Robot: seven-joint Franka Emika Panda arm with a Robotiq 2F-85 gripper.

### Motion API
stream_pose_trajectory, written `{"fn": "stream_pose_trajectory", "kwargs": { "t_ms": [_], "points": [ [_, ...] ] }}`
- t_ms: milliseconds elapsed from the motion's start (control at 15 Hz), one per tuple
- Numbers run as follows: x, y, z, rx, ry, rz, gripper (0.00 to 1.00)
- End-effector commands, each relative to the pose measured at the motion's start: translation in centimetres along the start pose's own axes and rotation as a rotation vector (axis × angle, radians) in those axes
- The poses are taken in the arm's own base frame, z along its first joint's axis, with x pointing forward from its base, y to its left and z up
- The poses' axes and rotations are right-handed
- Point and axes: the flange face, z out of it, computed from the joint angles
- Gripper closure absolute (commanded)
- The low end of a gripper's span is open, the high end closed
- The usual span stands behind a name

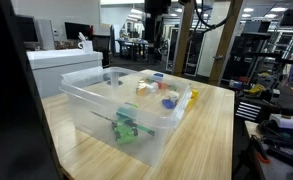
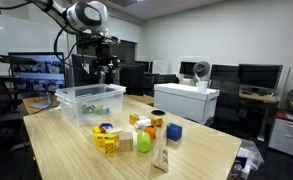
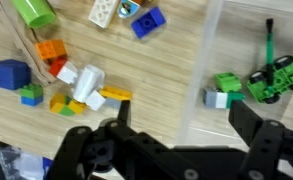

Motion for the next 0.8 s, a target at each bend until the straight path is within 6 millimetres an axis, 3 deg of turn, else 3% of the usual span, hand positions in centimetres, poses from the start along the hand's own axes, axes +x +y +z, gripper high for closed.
{"fn": "stream_pose_trajectory", "kwargs": {
  "t_ms": [0,133,333,467,600,733],
  "points": [
    [-1.8,6.0,4.1,-0.07,-0.047,0.087,0.0],
    [-2.2,9.2,7.1,-0.094,-0.061,0.127,0.0],
    [-1.9,11.5,10.9,-0.103,-0.06,0.174,0.0],
    [-2.0,11.7,14.4,-0.102,-0.09,0.184,0.0],
    [-2.4,10.6,18.7,-0.088,-0.146,0.175,0.0],
    [-3.3,9.9,19.7,-0.073,-0.186,0.208,0.0]
  ]
}}
